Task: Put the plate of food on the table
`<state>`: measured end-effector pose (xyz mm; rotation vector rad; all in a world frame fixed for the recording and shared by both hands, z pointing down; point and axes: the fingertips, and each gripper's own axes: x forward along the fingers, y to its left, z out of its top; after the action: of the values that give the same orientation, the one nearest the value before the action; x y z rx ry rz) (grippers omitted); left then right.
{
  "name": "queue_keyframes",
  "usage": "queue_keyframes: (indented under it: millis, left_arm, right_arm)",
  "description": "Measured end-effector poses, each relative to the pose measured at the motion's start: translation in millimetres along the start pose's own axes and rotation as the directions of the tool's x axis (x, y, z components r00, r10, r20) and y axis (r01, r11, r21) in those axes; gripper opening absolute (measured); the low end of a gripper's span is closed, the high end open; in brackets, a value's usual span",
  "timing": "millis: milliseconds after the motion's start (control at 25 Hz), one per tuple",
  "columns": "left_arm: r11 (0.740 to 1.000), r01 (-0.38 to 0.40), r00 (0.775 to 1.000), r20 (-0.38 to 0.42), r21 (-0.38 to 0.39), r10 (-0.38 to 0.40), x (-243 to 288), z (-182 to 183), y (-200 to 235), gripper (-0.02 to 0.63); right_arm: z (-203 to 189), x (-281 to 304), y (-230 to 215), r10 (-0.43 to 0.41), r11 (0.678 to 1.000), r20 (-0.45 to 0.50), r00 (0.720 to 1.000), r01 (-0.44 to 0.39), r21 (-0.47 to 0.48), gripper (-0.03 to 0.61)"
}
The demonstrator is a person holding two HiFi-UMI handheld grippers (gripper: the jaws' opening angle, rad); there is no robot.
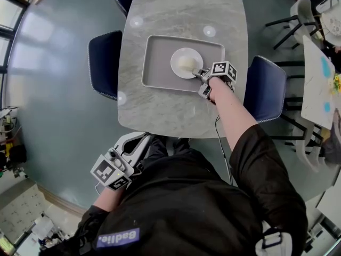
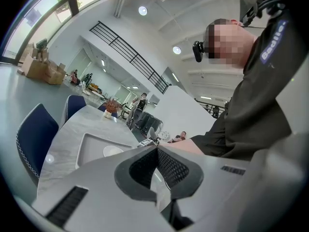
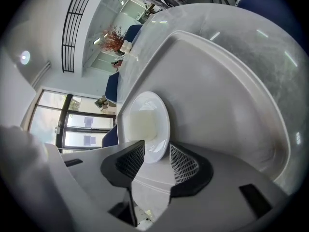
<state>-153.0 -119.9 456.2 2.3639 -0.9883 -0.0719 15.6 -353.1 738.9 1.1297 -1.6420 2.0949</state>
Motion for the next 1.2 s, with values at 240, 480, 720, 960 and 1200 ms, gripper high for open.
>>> queue_keyframes:
  millis: [240, 480, 720, 960, 1200]
  left_arm:
    - [1.000, 0.009, 1.000, 0.008, 0.005, -0.009, 1.1, 0.9, -4.6, 0.005]
    - [0.999, 0.037, 0.999, 0.015, 0.025, -0.038, 4.0, 6.3, -13.9, 0.005]
    - [0.996, 0.078, 0.997, 0.015, 0.053, -0.079, 8.6, 9.8, -28.3, 0.005]
    - [0.990, 0.118, 0.993, 0.010, 0.083, -0.119, 10.3, 12.4, -39.1, 0.005]
    - [0.982, 0.154, 0.988, -0.004, 0.112, -0.154, 13.1, 13.6, -51.1, 0.005]
  right_arm:
    - [4.8, -14.8, 1.2, -0.001, 0.999, 0.004, 1.000, 0.002, -0.039, 0.144]
    - [-13.5, -32.9, 11.3, 0.102, 0.994, 0.046, 0.994, -0.104, 0.042, 0.144]
    - [-48.4, -57.5, 33.0, 0.216, 0.972, 0.065, 0.974, -0.221, 0.084, 0.144]
    - [-76.8, -82.6, 69.6, 0.320, 0.944, 0.063, 0.945, -0.324, 0.066, 0.144]
    - [-98.4, -114.2, 97.9, 0.399, 0.914, 0.081, 0.914, -0.403, 0.050, 0.144]
